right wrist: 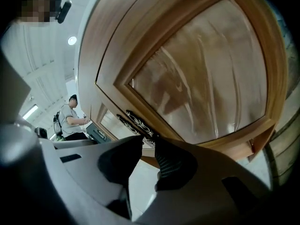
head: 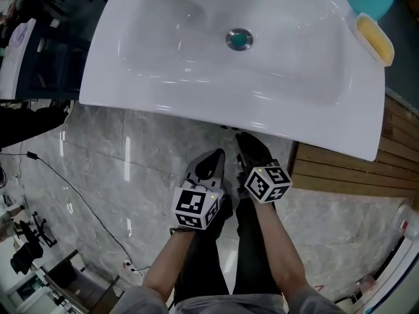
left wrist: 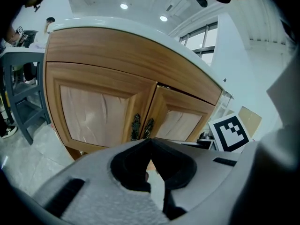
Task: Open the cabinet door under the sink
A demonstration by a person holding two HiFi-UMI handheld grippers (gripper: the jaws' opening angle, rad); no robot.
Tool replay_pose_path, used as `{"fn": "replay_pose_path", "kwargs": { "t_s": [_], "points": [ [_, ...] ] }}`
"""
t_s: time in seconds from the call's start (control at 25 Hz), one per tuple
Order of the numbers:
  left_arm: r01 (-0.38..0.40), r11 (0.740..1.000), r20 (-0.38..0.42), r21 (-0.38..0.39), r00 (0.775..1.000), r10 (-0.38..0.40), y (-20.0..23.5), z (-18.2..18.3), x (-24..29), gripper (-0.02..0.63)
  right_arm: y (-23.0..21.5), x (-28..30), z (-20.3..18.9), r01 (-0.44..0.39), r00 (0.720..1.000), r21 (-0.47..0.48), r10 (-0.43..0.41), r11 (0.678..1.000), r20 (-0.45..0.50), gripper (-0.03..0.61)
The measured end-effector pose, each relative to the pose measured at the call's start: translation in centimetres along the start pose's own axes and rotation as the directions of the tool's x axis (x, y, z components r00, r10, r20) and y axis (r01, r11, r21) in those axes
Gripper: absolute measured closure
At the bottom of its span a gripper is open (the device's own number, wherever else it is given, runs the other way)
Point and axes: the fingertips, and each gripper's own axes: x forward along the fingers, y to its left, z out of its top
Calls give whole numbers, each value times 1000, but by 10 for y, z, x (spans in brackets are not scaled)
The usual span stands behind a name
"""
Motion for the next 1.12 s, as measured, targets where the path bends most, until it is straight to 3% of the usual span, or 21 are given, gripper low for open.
{"fn": "replay_pose_path", "kwargs": {
  "t_s": [0.2, 0.48, 0.88, 1.12],
  "points": [
    [6, 1000, 4, 7, 1000, -6, 5, -2, 7, 606, -5, 13, -3, -10, 1000, 34, 10, 999, 5, 468],
    [7, 1000, -9, 13, 1000, -7, 12, -8, 9, 605, -7, 32, -7, -34, 999, 136, 35, 990, -5, 466],
    [2, 1000, -23, -6, 1000, -2, 16, -12, 10, 606, -8, 36, -9, -31, 995, 144, 45, 989, -93, 494],
    [-9, 1000, -30, -26, 1000, 9, 16, -16, 4, 606, -11, 35, -10, -30, 986, 90, 44, 996, -159, 500]
  ]
}}
